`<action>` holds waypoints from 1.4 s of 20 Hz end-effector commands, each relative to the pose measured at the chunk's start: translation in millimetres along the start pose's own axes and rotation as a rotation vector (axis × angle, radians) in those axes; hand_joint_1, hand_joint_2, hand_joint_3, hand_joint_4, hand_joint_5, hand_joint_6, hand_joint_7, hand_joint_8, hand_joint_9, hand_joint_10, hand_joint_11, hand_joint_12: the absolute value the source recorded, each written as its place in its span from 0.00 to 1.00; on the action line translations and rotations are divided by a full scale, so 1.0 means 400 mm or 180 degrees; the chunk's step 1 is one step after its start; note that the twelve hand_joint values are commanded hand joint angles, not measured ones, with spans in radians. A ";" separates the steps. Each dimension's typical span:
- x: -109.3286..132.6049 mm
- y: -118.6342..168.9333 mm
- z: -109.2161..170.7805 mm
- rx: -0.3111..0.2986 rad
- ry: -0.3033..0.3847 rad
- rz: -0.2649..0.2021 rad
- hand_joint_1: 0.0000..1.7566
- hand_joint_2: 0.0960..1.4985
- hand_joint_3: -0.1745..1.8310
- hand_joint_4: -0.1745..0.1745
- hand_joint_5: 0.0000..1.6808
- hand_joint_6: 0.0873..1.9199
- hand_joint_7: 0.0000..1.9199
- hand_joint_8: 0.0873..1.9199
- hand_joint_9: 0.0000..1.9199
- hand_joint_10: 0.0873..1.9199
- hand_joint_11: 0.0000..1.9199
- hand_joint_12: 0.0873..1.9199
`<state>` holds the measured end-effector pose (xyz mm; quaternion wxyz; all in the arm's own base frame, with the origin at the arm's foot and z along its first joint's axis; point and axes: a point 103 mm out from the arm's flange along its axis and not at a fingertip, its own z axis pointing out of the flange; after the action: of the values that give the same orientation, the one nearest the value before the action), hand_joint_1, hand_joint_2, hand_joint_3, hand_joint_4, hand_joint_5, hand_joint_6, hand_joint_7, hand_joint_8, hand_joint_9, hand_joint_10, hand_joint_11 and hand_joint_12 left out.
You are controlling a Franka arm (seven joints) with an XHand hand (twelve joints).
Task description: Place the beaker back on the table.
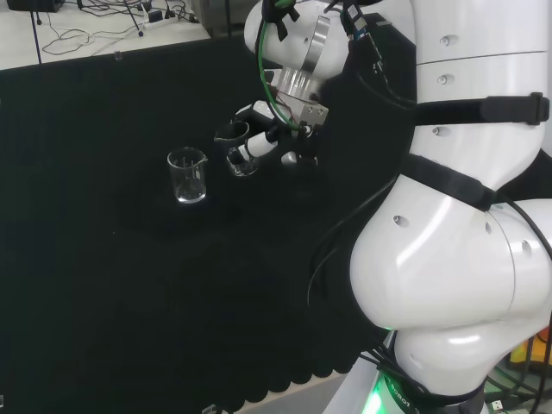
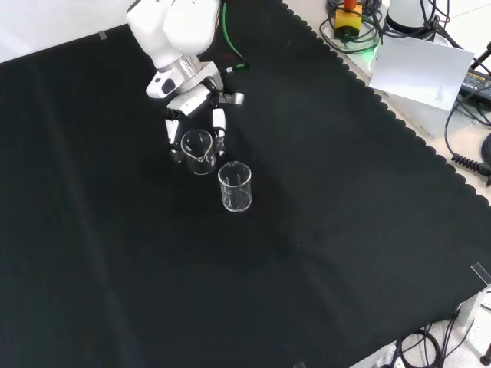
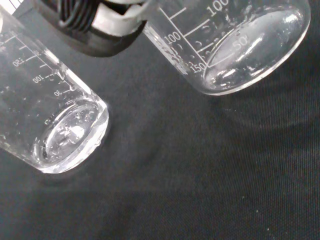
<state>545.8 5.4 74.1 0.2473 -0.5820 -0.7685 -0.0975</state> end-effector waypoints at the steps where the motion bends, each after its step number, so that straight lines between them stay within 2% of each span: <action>1: -0.009 -0.001 0.006 0.0002 0.0006 0.0014 0.73 0.71 0.00 0.29 0.65 0.38 0.68 0.30 0.65 0.44 0.58 0.37; 13: -0.022 -0.003 0.015 0.0022 -0.0023 0.0064 0.73 0.71 0.00 0.34 0.66 0.38 0.68 0.29 0.64 0.43 0.59 0.38; 17: -0.034 -0.006 0.015 0.0045 -0.0029 0.0085 0.72 0.72 0.00 0.55 0.67 0.39 0.65 0.31 0.59 0.42 0.59 0.39; 20: -0.039 -0.008 0.014 0.0079 -0.0042 0.0089 0.71 0.73 0.00 0.61 0.66 0.40 0.61 0.38 0.56 0.42 0.57 0.43; 22: -0.041 -0.010 0.013 0.0100 -0.0043 0.0094 0.71 0.75 0.00 0.61 0.63 0.44 0.58 0.43 0.54 0.40 0.51 0.48; 23: -0.042 -0.012 0.012 0.0103 -0.0041 0.0095 0.69 0.75 0.00 0.47 0.62 0.46 0.55 0.45 0.53 0.38 0.47 0.51; 24: -0.043 -0.014 0.012 0.0101 -0.0036 0.0093 0.68 0.72 0.00 0.40 0.56 0.47 0.51 0.47 0.51 0.37 0.42 0.55; 26: -0.041 -0.015 0.012 0.0108 -0.0037 0.0089 0.67 0.68 0.00 0.39 0.47 0.50 0.45 0.47 0.49 0.34 0.34 0.61; 28: -0.043 -0.020 0.007 0.0103 -0.0030 0.0079 0.66 0.66 0.00 0.38 0.42 0.51 0.40 0.45 0.47 0.33 0.29 0.64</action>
<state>542.4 -8.4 61.9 0.2537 -0.5897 -0.7628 -0.0779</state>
